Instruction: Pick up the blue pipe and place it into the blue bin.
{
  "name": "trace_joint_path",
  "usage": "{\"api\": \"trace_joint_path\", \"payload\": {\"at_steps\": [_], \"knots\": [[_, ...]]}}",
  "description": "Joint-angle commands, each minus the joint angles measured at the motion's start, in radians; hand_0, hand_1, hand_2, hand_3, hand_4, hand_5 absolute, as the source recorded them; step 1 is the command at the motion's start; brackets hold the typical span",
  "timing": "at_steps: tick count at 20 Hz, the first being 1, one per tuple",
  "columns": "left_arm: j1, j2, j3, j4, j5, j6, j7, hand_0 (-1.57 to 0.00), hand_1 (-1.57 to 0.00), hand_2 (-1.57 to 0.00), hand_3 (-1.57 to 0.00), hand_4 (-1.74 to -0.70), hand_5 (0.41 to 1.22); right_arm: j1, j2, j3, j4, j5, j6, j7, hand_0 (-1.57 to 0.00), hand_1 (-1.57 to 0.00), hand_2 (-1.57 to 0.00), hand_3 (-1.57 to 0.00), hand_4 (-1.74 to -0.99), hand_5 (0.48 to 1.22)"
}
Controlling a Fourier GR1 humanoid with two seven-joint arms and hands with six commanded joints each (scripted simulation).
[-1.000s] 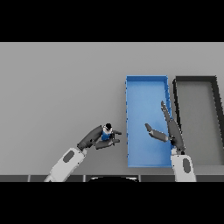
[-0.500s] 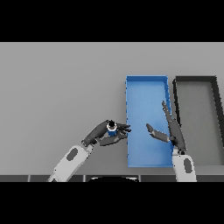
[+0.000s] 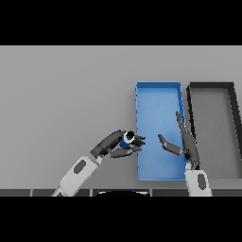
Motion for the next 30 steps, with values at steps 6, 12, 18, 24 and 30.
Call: {"api": "trace_joint_path", "payload": {"at_steps": [6, 12, 18, 24, 30], "knots": [[0.001, -0.008, 0.027, -0.011, -0.007, -0.019, 0.000, -1.57, -1.57, -1.57, -1.57, -1.47, 1.220, 0.066, 0.019, -0.003, -0.049, 0.006, -0.033, -0.019, 0.00, 0.00, 0.00, 0.00, -1.191, 0.577], [0.028, -0.017, 0.031, -0.036, -0.031, -0.040, 0.007, -1.57, -1.57, -1.57, -1.57, -1.47, 1.221, 0.017, -0.023, -0.041, -0.150, -0.209, 0.101, -0.102, 0.00, -0.01, -0.02, 0.00, -1.169, 0.597], [0.041, -0.026, 0.041, -0.042, -0.062, -0.061, 0.008, -1.57, -1.57, -1.57, -1.57, -1.47, 1.221, -0.065, -0.181, 0.032, -0.367, -0.315, 0.247, 0.108, 0.00, 0.00, 0.00, 0.00, -1.194, 0.543], [0.026, -0.042, 0.063, -0.024, -0.087, -0.084, 0.022, -1.57, -1.57, -1.57, -1.57, -1.47, 1.221, -0.173, -0.232, 0.104, -0.396, -0.350, 0.329, 0.217, 0.00, 0.00, 0.00, 0.00, -1.249, 0.524], [0.031, -0.072, 0.069, -0.029, -0.105, -0.106, 0.053, -1.57, -1.57, -1.57, -1.57, -1.47, 1.221, -0.305, -0.192, 0.203, -0.383, -0.401, 0.369, 0.329, 0.00, 0.00, 0.00, 0.00, -1.214, 0.520]]}}
